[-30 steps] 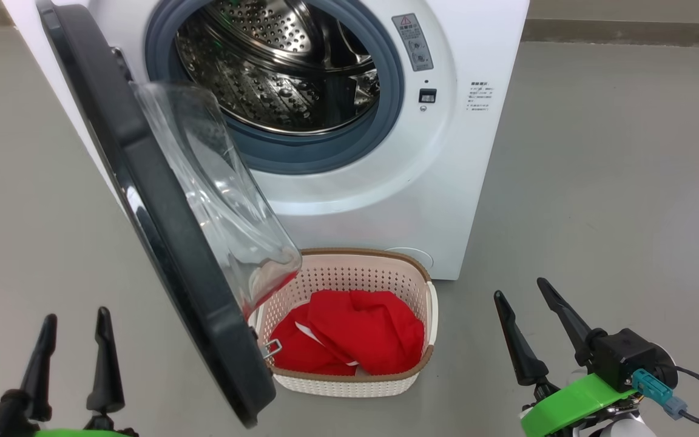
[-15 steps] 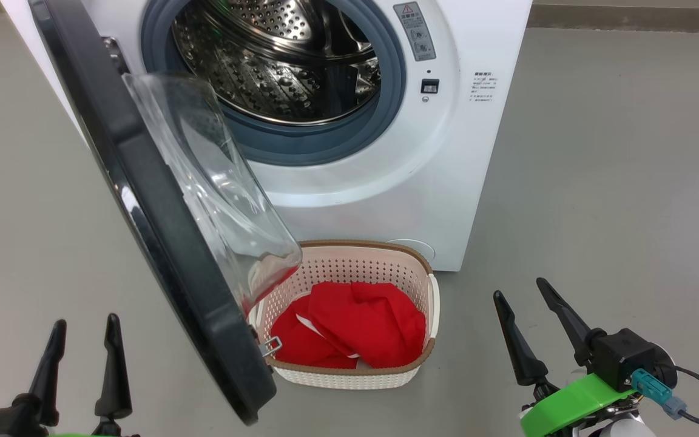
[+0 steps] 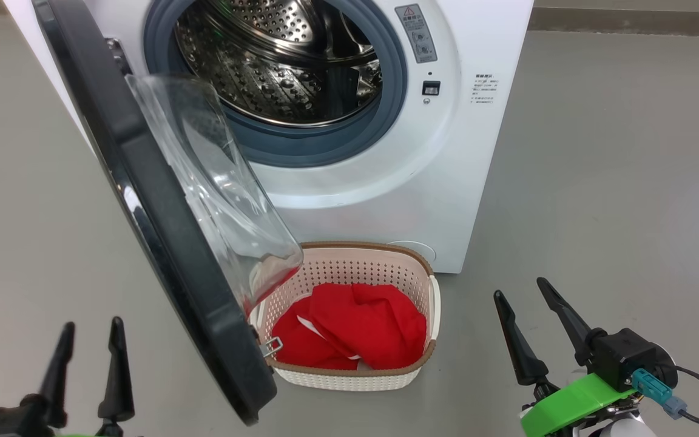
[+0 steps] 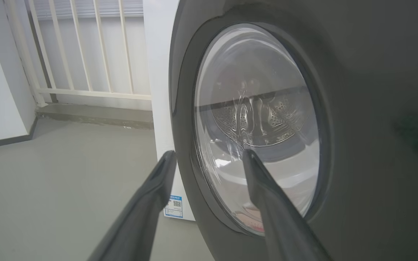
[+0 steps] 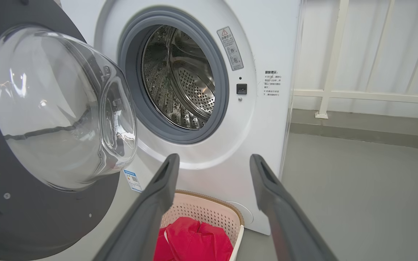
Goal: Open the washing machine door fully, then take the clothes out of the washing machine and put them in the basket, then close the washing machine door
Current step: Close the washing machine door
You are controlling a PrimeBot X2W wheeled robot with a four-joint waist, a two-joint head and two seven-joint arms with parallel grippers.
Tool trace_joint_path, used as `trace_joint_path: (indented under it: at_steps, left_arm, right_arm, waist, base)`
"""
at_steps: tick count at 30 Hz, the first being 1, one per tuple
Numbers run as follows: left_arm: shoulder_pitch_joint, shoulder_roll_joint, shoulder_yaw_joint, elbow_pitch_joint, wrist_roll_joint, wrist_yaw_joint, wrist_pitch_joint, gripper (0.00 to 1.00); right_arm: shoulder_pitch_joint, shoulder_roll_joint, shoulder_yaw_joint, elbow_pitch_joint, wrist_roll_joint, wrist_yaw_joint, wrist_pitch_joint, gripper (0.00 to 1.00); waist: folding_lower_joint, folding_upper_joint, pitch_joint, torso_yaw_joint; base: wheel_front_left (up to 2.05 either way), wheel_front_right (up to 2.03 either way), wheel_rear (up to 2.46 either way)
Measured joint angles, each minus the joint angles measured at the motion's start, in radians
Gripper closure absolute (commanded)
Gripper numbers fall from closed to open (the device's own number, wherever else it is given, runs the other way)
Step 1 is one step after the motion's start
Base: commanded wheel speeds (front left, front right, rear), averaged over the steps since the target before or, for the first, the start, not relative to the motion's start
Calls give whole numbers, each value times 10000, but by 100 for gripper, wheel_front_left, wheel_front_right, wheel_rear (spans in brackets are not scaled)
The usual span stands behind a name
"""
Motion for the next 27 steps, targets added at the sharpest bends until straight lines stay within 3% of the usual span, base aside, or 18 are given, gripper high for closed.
trace_joint_path:
  at_steps: [1,4,10,14,17,20,21,24,27]
  left_arm:
    - [-2,-2,-36,42,-59,0,0,100]
    - [-81,-17,-58,182,-1250,0,0,100]
    - [-911,-4,-510,332,-5687,0,293,100]
    - [-1438,88,-276,-290,-9290,2,2002,100]
    - [-1492,138,136,-654,-11179,35,3198,100]
    - [-1504,180,439,-1070,-12899,564,4483,100]
    - [-1504,180,439,-1070,-12899,564,4483,100]
    - [-1505,182,570,-1825,-14259,1053,5482,100]
    - [-1472,228,648,-2422,-14828,1509,6004,100]
  right_arm:
    - [0,0,0,0,0,0,0,0]
    - [0,0,-8,0,0,0,0,0]
    - [-5,-2,2,12,0,0,0,0]
    - [-12,0,6,17,0,0,0,0]
    - [-14,-2,0,17,0,0,0,0]
    - [-16,0,0,17,0,0,0,0]
    - [-16,0,0,17,0,0,0,0]
    - [-19,-2,2,12,0,0,0,0]
    - [-34,-2,6,-4,2,0,0,0]
  waist:
    - [-1,0,-2,5]
    - [0,0,-14,30]
    - [0,0,-33,45]
    - [0,0,-19,-10]
    - [0,0,12,-78]
    - [0,0,55,-152]
    - [0,0,55,-152]
    - [0,0,119,-221]
    - [-1,0,203,-288]
  base:
    - [0,0,0]
    - [0,0,0]
    - [0,0,0]
    - [0,0,0]
    - [0,0,0]
    - [0,0,0]
    - [0,0,0]
    - [0,0,0]
    - [0,0,0]
